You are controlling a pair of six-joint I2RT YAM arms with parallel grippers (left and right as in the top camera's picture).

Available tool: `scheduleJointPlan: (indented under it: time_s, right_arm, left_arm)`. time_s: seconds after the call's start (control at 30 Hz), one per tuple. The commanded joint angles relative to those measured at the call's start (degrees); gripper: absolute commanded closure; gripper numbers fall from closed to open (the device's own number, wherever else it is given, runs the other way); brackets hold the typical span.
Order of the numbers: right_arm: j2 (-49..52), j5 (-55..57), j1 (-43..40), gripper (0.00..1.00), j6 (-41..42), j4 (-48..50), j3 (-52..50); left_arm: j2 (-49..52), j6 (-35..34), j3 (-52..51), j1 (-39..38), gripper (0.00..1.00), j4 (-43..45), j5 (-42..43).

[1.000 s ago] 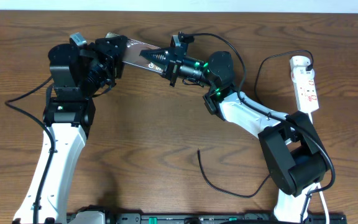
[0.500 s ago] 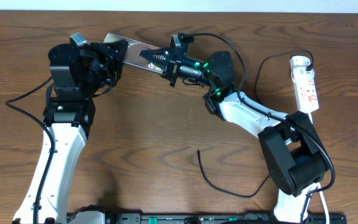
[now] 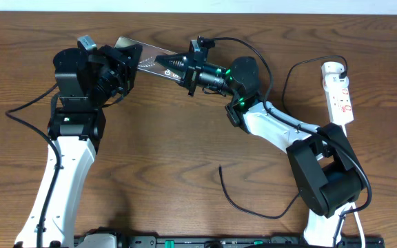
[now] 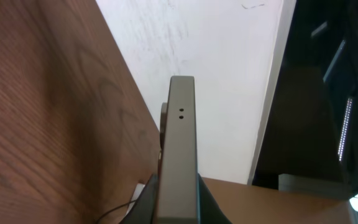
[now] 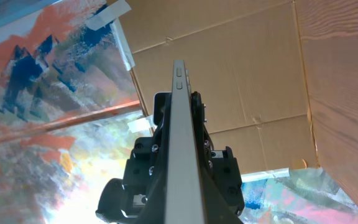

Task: Plug charger to phone and switch on socket
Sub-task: 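Open the right gripper and pull it away from the phone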

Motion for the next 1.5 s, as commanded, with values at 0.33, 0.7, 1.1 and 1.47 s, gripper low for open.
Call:
scheduleJointPlan:
  time_s: [0.33, 0.7, 1.1, 1.47]
  right_arm:
    - [-0.7, 0.4, 0.0, 0.01, -2.8, 1.0, 1.0]
    - [-0.7, -0.7, -0.6, 0.01, -3.0, 1.0, 1.0]
    - [-0.7, -2.6, -3.6, 0.01, -16.8, 0.9, 1.0]
    - [-0.9, -5.2, -3.9, 0.01, -51.8, -28.9, 1.0]
  left_arm:
    - [0.5, 1.6, 1.4, 0.2, 0.93, -0.1, 0.7]
    - [0.5, 1.6, 1.4, 4.6, 0.93, -0.1, 2.0]
    - [0.5, 1.3, 1.4, 20.8, 0.93, 1.8, 28.0]
    - [0.5, 2.6, 1.4, 24.8, 0.93, 1.8, 42.9]
